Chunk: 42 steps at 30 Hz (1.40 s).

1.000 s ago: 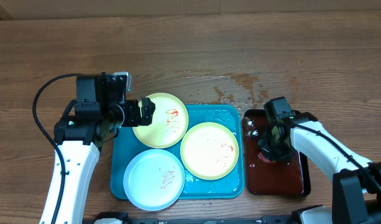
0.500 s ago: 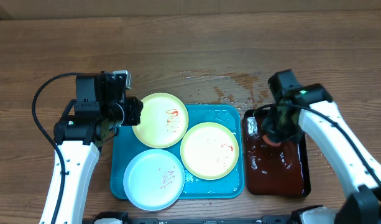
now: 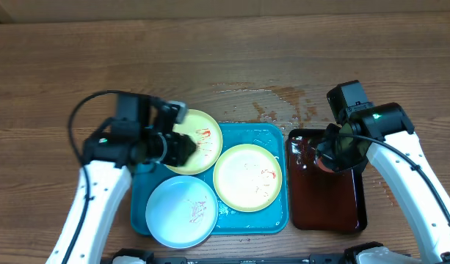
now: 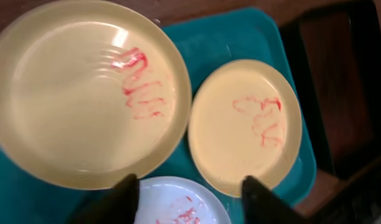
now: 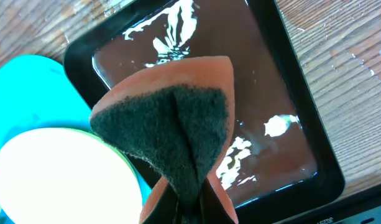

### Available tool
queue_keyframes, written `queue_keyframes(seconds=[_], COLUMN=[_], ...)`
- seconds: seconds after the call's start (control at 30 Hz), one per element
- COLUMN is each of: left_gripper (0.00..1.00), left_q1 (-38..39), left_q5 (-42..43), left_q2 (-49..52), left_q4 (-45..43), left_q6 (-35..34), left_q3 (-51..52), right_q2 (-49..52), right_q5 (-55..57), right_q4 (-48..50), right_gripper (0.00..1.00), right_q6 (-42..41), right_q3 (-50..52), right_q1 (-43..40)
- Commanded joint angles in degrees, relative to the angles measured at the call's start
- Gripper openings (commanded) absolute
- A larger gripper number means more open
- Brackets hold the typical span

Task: Clean dirty plates on tray and stack at the side
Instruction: 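Lift the top-left plate edge with the left gripper and tilt it up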

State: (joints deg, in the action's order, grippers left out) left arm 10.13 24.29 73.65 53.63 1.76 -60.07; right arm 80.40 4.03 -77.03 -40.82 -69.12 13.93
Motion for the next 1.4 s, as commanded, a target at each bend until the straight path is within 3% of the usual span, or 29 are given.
queue_keyframes(seconds=[0.0, 0.03, 0.07, 0.13, 0.23, 0.37, 0.43, 0.53, 0.6, 0.87, 1.2, 1.37], left_gripper=[0.61, 0.48, 0.29, 0.16, 0.26, 0.45, 0.44, 0.3, 0.29, 0.38, 0.38, 0.43], left_q1=[5.6, 7.34, 8.96, 11.93, 15.45, 18.25, 18.53, 18.51, 18.51, 18.84, 20.65, 21.84], left_q5=[0.92, -1.25, -4.13, -8.13, -8.81, -16.44, -18.78, -18.95, -18.91, -18.71, -14.8, -13.86], left_q2=[3.67, 4.96, 6.38, 9.33, 13.25, 16.68, 17.86, 18.62, 18.95, 21.29, 26.03, 27.47], left_q4=[-0.02, -0.17, -0.39, -1.09, -2.14, -2.71, -2.47, -2.45, -2.27, -0.31, -2.08, -3.91], left_q6=[0.28, -1.11, -2.89, -5.62, -6.88, -13.7, -17.25, -19.87, -21.29, -21.57, -20.83, -20.41], left_q3=[-1.16, -1.16, -1.16, -1.16, -1.18, -1.18, -1.18, -1.18, -1.18, -1.16, -1.16, -1.16], right_q2=[-1.33, -1.33, -1.33, -1.33, -1.33, -1.33, -1.33, -1.33, -1.33, -1.33, -1.33, -1.33], right_q5=[0.61, 0.61, 0.61, 0.61, 0.61, 0.61, 0.61, 0.61, 0.61, 0.61, 0.59, 0.59], right_q4=[0.0, 0.0, -0.04, -0.2, -0.35, -0.92, -1.14, -1.22, -1.33, -1.36, -1.36, -1.4], right_gripper=[0.04, 0.04, 0.04, 0.04, 0.04, 0.04, 0.04, 0.04, 0.04, 0.04, 0.04, 0.04], right_q6=[0.79, 0.79, 0.81, 0.81, 1.64, 1.68, 1.7, 1.68, 1.68, 1.68, 1.68, 1.7], right_q3=[-1.22, -1.22, -1.22, -1.22, -1.22, -1.22, -1.22, -1.22, -1.22, -1.22, -1.22, -1.22], right_q1=[0.24, 0.24, 0.24, 0.24, 0.24, 0.24, 0.24, 0.24, 0.24, 0.24, 0.24, 0.24])
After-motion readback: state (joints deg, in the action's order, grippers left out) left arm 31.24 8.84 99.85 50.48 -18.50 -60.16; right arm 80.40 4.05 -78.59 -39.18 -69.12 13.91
